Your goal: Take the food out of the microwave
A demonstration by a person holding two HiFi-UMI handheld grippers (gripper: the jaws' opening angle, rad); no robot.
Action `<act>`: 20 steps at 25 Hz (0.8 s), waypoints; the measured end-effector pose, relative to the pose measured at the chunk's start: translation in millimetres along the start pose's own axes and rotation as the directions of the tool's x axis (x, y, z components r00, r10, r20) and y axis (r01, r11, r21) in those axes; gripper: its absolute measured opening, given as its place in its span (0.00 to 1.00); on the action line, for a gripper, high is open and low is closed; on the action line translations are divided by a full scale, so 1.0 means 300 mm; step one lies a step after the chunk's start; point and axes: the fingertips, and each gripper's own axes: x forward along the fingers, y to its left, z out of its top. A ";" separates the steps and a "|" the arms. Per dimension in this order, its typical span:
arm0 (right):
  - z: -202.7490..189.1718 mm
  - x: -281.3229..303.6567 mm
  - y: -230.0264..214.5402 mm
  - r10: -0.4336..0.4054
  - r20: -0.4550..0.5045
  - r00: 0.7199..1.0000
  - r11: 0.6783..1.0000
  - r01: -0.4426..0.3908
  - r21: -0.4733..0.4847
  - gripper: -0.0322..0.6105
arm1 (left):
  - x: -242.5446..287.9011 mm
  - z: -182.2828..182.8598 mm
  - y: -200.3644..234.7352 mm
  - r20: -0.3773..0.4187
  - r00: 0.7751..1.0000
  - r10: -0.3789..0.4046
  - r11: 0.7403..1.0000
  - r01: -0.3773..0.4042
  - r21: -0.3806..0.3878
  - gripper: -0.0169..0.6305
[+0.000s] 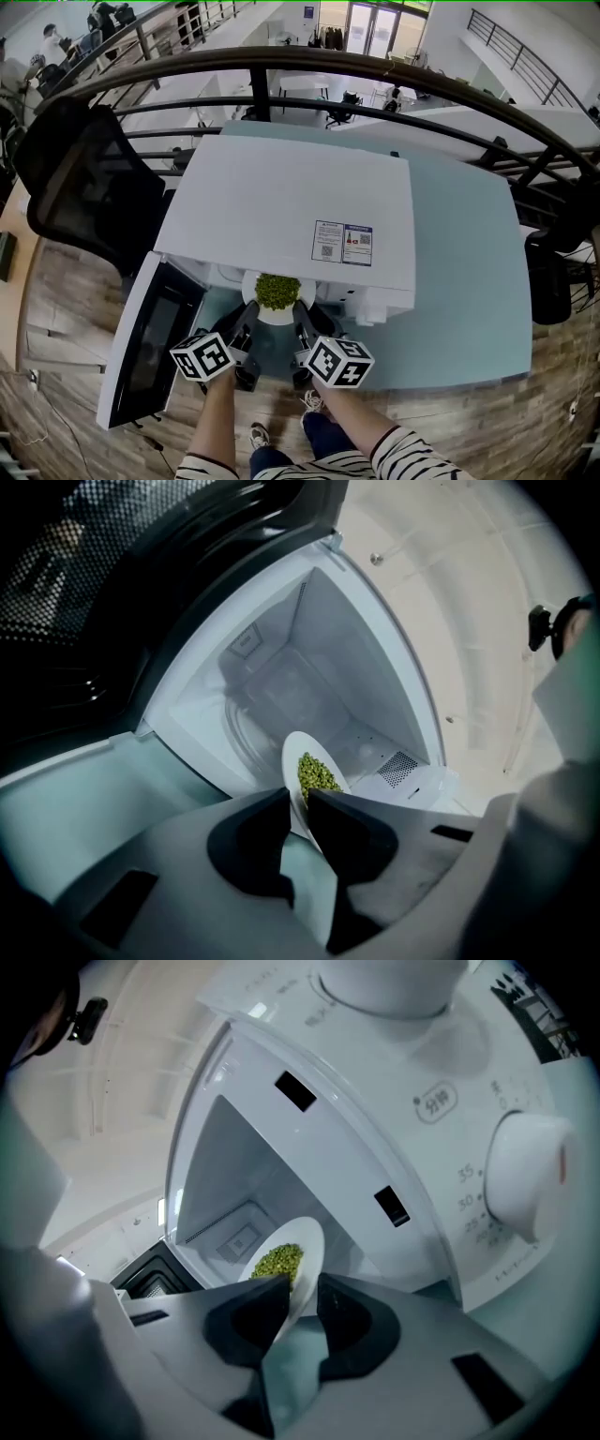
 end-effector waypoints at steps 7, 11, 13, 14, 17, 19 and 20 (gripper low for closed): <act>-0.041 -0.149 0.104 0.011 0.037 0.999 1.000 -0.012 0.014 0.20 | -0.169 -0.041 -0.070 0.036 0.999 -0.037 0.999 0.037 -0.007 0.14; -0.103 -0.251 0.161 0.000 0.061 0.998 1.000 -0.001 0.026 0.20 | -0.284 -0.078 -0.100 0.038 0.998 -0.058 0.998 0.058 0.008 0.14; -0.139 -0.305 0.186 -0.009 0.070 0.998 0.999 0.007 0.032 0.20 | -0.343 -0.106 -0.113 0.032 0.997 -0.066 0.998 0.066 0.011 0.14; -0.156 -0.333 0.199 -0.014 0.074 0.997 0.999 0.011 0.035 0.20 | -0.373 -0.119 -0.122 0.029 0.997 -0.069 0.998 0.069 0.012 0.14; -0.200 -0.417 0.236 -0.029 0.088 0.996 0.999 0.026 0.039 0.20 | -0.455 -0.157 -0.148 0.016 0.997 -0.080 0.997 0.080 0.015 0.14; -0.233 -0.470 0.255 -0.038 0.095 0.995 0.998 0.033 0.046 0.20 | -0.506 -0.185 -0.164 0.006 0.996 -0.088 0.996 0.088 0.019 0.14; -0.249 -0.494 0.265 -0.041 0.097 0.994 0.998 0.036 0.049 0.20 | -0.531 -0.199 -0.170 0.001 0.996 -0.091 0.996 0.091 0.022 0.14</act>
